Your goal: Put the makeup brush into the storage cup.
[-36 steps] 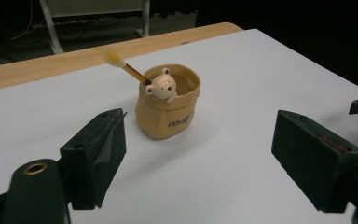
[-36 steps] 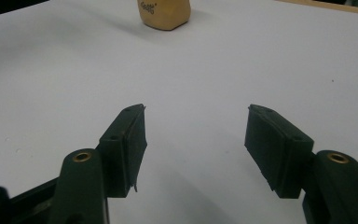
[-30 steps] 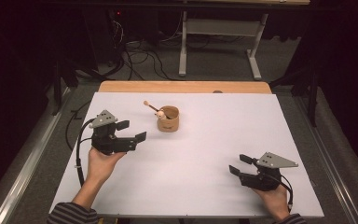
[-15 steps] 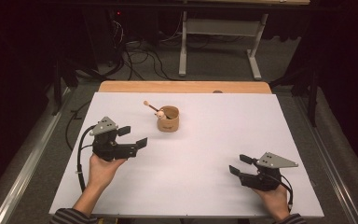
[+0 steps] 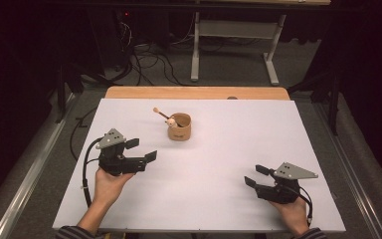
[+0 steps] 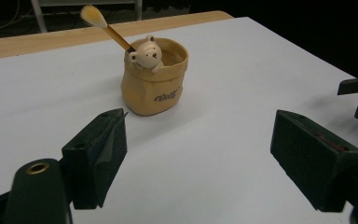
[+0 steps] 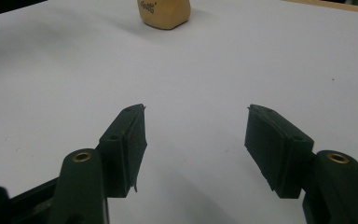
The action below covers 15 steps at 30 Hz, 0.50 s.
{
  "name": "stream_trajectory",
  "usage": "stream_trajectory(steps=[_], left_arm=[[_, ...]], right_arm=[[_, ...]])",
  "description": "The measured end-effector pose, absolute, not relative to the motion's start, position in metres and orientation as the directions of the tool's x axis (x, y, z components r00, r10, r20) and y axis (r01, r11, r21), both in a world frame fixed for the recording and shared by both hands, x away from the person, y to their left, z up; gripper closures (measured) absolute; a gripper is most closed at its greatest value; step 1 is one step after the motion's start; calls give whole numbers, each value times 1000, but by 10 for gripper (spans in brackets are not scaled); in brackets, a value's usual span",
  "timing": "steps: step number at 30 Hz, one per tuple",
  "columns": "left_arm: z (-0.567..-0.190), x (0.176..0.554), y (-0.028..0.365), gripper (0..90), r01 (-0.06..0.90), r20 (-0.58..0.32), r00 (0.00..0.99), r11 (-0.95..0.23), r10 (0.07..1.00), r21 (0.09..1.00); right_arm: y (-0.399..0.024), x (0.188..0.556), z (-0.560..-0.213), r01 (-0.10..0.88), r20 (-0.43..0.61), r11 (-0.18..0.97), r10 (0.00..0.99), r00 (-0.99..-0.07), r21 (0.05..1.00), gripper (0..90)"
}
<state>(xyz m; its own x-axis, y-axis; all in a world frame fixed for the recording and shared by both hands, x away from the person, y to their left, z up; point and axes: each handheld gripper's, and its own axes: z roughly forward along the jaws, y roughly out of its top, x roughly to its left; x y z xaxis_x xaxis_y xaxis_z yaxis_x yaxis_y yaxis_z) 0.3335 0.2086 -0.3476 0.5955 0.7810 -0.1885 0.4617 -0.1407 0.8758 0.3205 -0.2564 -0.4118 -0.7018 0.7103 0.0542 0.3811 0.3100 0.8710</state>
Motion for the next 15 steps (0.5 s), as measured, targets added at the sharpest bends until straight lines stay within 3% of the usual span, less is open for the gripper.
stream_trajectory(steps=[15], left_arm=[[-354, 329, 212, 192, 470, -193, 591, -140, 783, 871]], right_arm=[[-256, 321, -412, 384, 57, 310, 709, -703, 869, 402]])
